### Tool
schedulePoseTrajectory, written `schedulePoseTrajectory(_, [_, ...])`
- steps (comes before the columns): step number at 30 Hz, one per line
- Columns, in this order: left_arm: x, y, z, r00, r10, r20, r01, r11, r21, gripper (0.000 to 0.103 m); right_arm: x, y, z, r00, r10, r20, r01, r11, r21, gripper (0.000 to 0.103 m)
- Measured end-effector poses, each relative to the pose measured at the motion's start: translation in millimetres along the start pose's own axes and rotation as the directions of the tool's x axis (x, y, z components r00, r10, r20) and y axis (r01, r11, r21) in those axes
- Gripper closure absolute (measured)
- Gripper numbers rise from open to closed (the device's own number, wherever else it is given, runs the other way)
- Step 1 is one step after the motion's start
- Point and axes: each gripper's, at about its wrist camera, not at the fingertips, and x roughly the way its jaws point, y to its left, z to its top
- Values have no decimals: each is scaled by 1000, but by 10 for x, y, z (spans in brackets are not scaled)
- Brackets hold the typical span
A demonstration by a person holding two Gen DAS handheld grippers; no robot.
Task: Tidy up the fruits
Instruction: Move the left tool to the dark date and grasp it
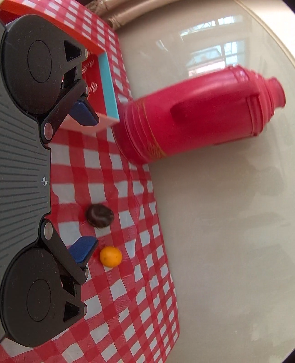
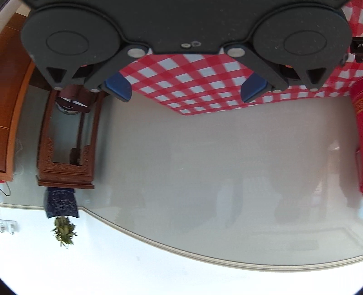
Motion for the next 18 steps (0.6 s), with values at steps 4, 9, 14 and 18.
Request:
schedulePoseTrajectory(4, [260, -151, 26, 1000, -8, -25, 9, 999, 32, 0, 93, -101, -1, 1000, -12, -24, 13, 1000, 24, 6])
schedulePoseTrajectory(9, [456, -220, 55, 998, -40, -52, 41, 999, 21, 1, 182, -169, -1, 998, 18, -53, -15, 999, 50, 6])
schedulePoseTrajectory(14, [627, -272, 81, 996, -48, -79, 50, 999, 22, 19, 182, -173, -3, 997, 44, -63, -41, 998, 47, 6])
schedulePoseTrajectory(18, [765, -284, 78, 992, -57, -112, 58, 998, 8, 28, 215, -189, 3, 995, 64, -73, -61, 997, 50, 6])
